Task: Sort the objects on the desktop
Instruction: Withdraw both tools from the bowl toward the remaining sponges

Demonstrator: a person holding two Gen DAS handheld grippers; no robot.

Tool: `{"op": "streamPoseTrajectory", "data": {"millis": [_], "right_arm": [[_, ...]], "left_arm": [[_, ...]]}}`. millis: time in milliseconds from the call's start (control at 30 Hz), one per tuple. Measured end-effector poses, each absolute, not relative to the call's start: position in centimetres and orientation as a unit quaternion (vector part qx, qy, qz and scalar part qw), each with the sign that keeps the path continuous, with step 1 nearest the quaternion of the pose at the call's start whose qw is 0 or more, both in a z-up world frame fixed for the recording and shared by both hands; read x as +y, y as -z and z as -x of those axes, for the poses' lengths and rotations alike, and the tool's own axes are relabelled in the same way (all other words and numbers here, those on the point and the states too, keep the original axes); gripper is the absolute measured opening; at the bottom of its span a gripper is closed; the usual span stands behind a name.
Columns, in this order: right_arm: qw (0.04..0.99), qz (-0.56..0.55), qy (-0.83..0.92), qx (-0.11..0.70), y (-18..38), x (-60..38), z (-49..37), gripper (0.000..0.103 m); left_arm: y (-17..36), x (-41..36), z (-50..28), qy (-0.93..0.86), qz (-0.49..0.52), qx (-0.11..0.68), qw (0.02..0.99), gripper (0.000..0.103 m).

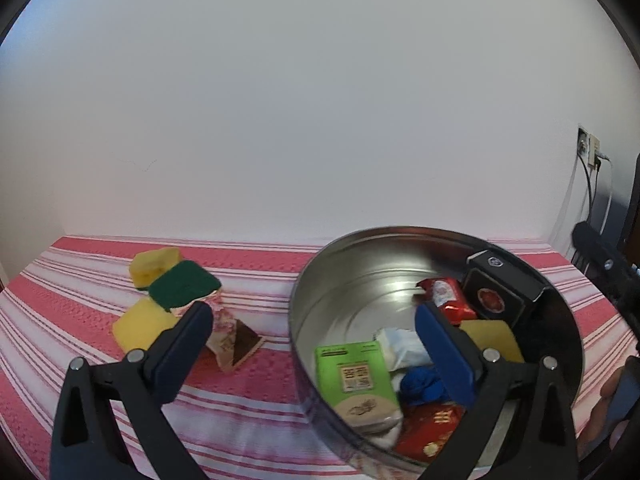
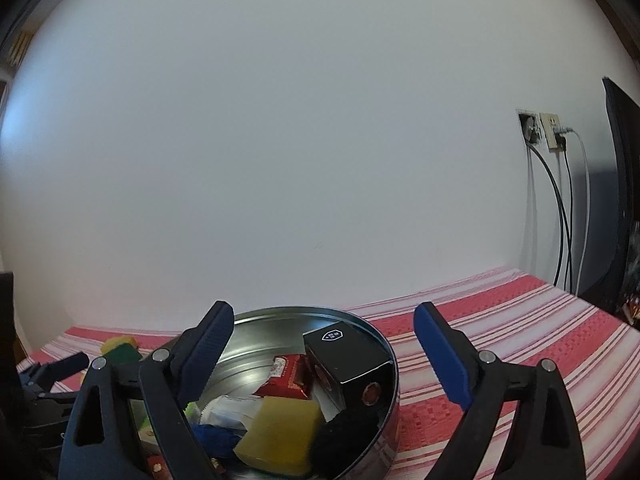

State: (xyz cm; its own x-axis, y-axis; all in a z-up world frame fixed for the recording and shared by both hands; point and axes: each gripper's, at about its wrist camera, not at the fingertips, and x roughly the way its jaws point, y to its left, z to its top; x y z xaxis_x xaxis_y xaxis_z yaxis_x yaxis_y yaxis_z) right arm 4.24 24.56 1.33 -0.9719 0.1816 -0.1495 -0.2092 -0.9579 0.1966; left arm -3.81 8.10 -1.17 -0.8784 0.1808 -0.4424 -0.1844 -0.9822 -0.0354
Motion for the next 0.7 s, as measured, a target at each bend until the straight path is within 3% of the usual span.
{"op": "streamPoseTrajectory", "data": {"millis": [333,700], "right_arm": [[0.105,0.046,-0.985,0.127,-1.4,23.9,-5.6,0.093],[0.095,0.015,-0.991,0.094,-2.0,19.8,-8.0,0.093]], "left_arm": [[1.6,6.8,4.0,-0.971,0.227,0.017,0.074,0.102],[2.0,1.0,5.8,-0.965,0.257,0.004,0.048,0.102]]}}
